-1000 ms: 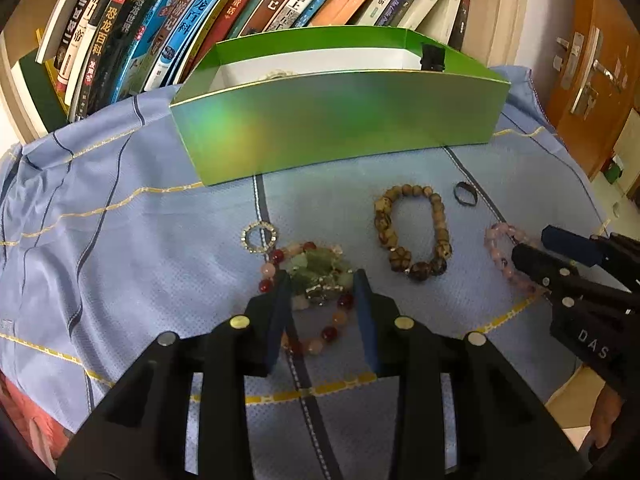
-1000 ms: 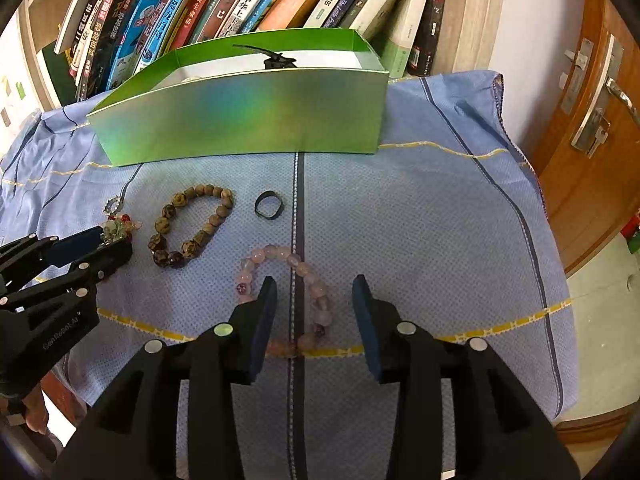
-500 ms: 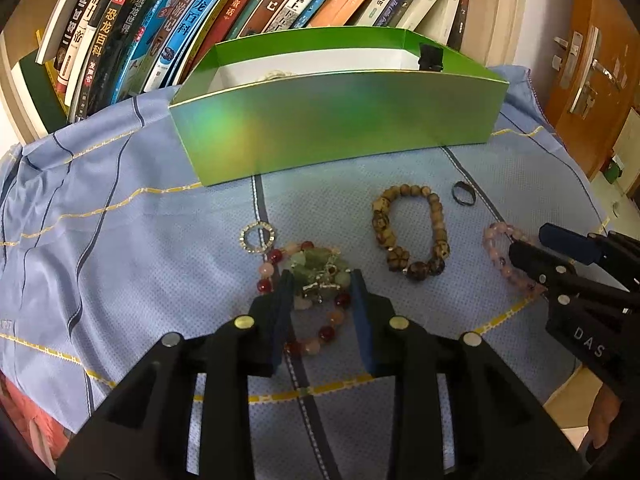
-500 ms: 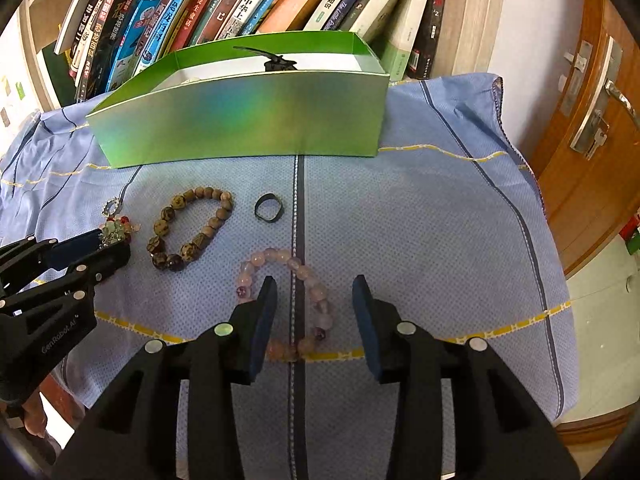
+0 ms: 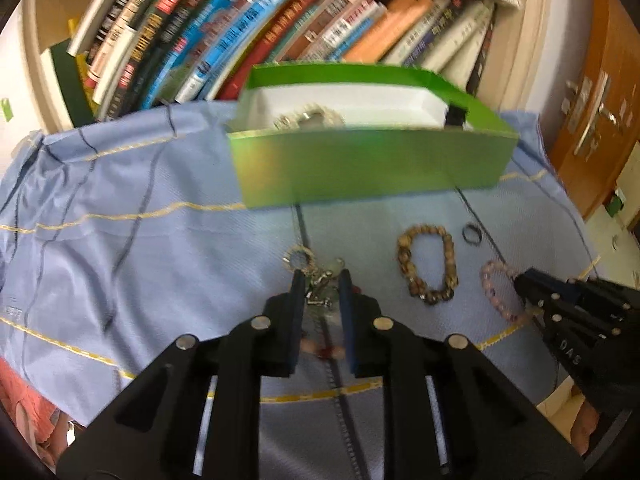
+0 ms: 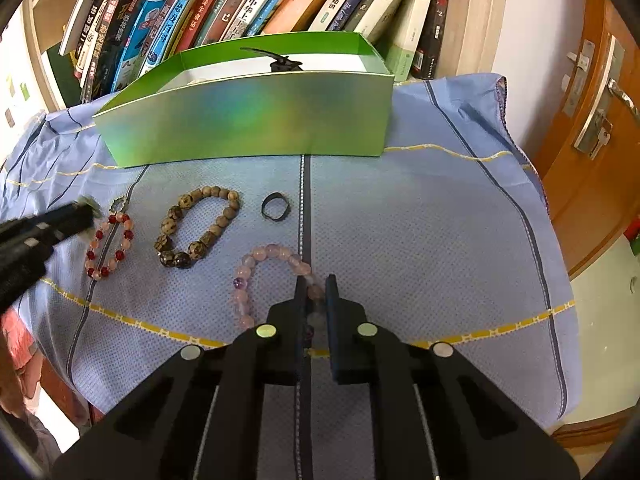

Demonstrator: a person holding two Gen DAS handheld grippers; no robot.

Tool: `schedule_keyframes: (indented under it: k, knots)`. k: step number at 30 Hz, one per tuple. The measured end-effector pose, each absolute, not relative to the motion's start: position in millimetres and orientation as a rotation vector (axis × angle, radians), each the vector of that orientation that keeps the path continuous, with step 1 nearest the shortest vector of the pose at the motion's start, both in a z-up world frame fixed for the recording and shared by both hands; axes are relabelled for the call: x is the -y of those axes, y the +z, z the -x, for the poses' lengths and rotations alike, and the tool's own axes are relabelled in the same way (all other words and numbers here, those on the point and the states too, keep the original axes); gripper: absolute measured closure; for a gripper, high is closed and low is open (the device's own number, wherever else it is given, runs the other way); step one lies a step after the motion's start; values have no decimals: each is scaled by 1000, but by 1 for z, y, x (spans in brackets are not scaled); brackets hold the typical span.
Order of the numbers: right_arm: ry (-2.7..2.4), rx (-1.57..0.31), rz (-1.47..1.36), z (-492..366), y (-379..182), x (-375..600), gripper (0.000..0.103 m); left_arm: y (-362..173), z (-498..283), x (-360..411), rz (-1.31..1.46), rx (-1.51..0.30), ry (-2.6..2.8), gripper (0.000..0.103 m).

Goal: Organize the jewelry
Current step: 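Close the left tool on the red bead bracelet while the right tool grips the pink bead bracelet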

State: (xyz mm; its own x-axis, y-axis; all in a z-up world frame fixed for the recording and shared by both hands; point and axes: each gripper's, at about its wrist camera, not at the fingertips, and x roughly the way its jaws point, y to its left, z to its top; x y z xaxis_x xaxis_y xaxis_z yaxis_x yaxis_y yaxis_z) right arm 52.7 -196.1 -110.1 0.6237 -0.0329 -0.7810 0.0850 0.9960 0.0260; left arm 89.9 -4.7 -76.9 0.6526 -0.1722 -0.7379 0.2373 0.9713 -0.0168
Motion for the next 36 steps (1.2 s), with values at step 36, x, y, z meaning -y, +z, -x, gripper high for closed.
schedule_keyframes:
  k: [36]
  knots:
    - [-57,-895,-23,-52,-101,185,60,-79,-83,-8,-72,-843,-237,86]
